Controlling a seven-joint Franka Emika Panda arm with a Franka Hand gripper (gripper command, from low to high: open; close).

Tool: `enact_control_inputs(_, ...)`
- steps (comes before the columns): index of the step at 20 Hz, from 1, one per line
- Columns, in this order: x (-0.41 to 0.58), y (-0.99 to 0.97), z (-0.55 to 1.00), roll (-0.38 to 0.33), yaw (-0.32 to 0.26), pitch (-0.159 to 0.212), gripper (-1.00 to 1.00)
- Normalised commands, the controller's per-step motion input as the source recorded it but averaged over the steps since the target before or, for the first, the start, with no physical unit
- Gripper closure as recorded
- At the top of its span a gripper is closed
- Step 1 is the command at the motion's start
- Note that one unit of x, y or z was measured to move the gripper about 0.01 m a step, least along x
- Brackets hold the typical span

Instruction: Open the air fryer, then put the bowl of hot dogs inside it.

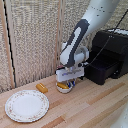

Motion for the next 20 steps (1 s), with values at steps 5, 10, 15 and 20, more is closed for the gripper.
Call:
enact_control_inputs(5, -0.126, 0.22, 0.25, 0.089, -0.052, -0.139, 1.00)
enact_control_inputs(10, -0.042, 0.29, 0.46, 0.203, -0.087, -0.114, 1.00)
enact_control_inputs(15, 0.163, 0.10, 0.59, 0.137, -0.126, -0.079, 1.00)
enact_control_inputs(20, 0.350, -0.04, 0.83, 0.050, -0.135, -0.003, 1.00)
